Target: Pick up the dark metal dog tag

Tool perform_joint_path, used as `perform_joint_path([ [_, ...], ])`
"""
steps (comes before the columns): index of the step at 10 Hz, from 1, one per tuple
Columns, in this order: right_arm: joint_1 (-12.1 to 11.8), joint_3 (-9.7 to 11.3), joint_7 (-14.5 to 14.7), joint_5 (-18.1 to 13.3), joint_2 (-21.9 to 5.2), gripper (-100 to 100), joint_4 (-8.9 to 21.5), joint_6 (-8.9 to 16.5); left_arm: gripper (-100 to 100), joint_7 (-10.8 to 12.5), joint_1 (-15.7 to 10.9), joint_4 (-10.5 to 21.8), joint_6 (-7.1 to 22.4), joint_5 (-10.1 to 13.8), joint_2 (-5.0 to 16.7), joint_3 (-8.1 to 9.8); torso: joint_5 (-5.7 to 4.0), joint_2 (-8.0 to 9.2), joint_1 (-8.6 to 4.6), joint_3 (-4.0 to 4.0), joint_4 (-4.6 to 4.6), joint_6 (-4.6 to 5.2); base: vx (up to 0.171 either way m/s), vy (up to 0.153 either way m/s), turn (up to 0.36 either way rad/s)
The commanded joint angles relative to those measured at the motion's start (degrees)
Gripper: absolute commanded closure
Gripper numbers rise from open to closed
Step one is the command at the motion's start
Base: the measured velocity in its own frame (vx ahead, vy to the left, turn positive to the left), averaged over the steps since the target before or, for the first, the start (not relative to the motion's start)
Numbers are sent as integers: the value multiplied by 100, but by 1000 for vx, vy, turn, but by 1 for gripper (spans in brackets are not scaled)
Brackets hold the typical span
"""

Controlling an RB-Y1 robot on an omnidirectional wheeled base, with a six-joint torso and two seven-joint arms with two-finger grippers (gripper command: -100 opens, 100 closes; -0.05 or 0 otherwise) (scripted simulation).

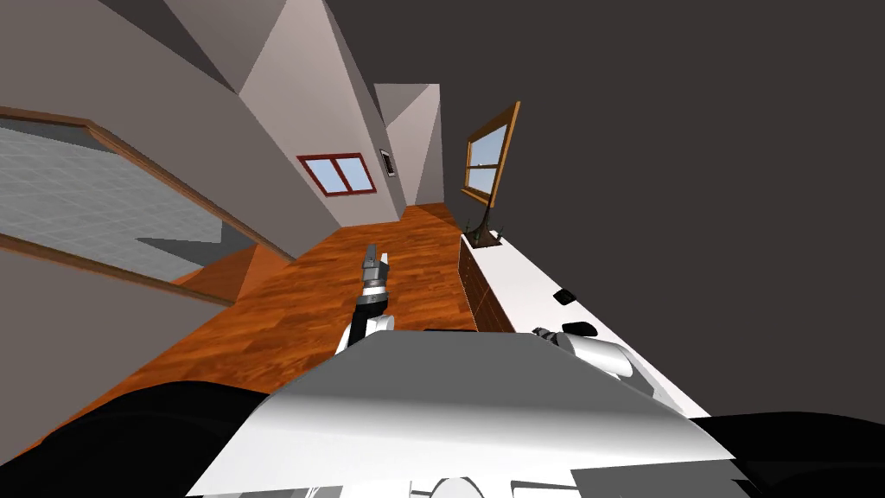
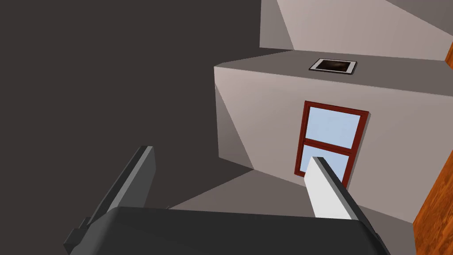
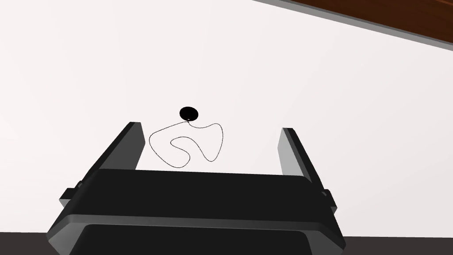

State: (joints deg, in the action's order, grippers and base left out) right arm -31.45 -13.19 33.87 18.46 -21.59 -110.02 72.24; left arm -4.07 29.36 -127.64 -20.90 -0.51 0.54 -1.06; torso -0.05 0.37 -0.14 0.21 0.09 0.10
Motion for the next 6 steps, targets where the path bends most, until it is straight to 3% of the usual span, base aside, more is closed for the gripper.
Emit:
perform_joint_path([
  [1,140,-33,-75,-18,-12,-100,189,22,0,0,0,0,0,0,0,0,0,0,0,0,0,0,-142,2,66],
  [4,694,-183,-372,-112,-56,-100,736,78,0,0,0,0,0,0,0,0,1,-2,3,-1,0,0,-161,-3,272],
  [5,697,-183,-372,-112,-56,-100,813,78,0,0,0,0,0,0,0,0,1,-2,2,0,1,1,-102,1,63],
  [6,883,-233,-471,-144,-71,-100,1022,97,0,0,2,0,0,0,0,1,0,-18,2,-9,-3,7,-109,12,131],
])
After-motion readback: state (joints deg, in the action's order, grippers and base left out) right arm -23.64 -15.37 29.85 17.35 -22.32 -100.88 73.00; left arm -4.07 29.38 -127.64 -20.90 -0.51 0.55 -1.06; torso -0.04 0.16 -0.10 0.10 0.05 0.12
